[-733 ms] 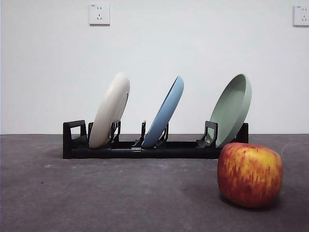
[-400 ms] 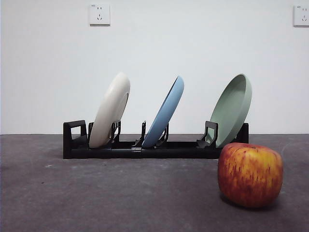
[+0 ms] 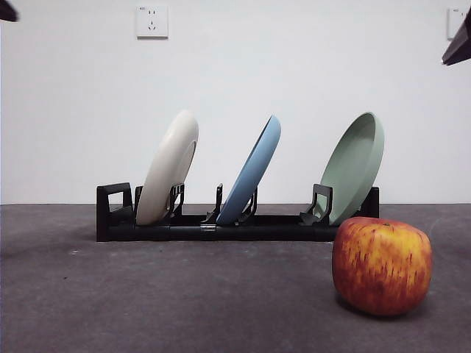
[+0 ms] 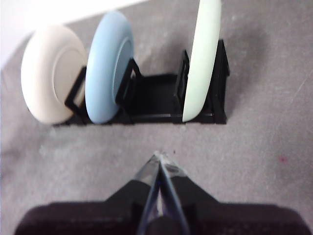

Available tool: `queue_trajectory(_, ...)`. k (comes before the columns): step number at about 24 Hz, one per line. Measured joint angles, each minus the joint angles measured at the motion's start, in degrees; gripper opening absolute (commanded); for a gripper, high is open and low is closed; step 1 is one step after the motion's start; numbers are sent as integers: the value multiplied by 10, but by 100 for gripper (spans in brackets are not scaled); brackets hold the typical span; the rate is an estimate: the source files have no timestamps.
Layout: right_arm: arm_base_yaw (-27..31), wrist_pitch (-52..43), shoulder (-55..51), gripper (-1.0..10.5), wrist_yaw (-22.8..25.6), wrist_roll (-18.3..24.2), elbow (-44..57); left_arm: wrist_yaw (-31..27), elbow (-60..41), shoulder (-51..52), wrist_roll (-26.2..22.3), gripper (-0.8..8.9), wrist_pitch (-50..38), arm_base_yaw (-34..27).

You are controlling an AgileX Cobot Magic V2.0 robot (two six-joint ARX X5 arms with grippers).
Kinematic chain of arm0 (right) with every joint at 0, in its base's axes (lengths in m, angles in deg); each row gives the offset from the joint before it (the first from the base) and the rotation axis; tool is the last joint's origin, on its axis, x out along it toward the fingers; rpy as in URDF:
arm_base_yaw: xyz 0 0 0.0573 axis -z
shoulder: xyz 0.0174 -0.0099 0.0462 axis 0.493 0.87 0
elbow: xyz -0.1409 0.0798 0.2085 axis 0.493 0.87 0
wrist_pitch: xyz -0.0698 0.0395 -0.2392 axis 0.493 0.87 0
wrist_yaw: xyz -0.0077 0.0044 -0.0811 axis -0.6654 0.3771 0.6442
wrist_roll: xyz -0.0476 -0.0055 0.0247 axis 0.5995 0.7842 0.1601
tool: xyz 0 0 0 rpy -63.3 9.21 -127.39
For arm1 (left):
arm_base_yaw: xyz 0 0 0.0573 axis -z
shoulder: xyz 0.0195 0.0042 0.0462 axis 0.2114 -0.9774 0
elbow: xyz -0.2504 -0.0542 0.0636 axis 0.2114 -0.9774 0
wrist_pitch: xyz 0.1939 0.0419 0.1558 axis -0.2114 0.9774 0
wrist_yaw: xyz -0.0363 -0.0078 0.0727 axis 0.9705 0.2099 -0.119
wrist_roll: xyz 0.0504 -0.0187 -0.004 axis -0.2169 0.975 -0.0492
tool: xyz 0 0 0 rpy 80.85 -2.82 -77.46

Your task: Take the yellow plate from the plate rack,put the plate on the table,take the apple from the table,put the apple in the plate

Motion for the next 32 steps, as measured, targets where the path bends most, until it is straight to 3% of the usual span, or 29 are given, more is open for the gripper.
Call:
queue_trajectory(3, 0, 46, 35, 94, -10, 24, -43, 39, 62, -70, -1, 8, 28, 0)
queue_trajectory(5, 0, 61, 53, 241, -10, 32, -63, 61, 107, -119, -6, 129, 51, 1)
queue_trajectory(7, 0, 63, 66, 314, -10, 38, -75, 64, 158, -174, -13, 283, 81, 8)
queue_trajectory(17, 0, 66, 71, 316, -10, 42, -80, 63, 432, -469, -45, 292, 181, 125)
queue_trajectory(25, 0, 67, 71, 316, -10, 42, -81, -10, 471, -577, -51, 276, 186, 180)
queue_trajectory(26, 0, 67, 71, 316, -10, 42, -81, -10, 471, -581, -51, 235, 186, 180)
queue_trajectory(28, 0, 67, 71, 316, -10, 42, -81, -10, 471, -582, -52, 15, 177, 181)
queue_trajectory(32, 0, 67, 72, 315, -10, 42, -81, -5, 474, -581, -52, -8, 160, 182)
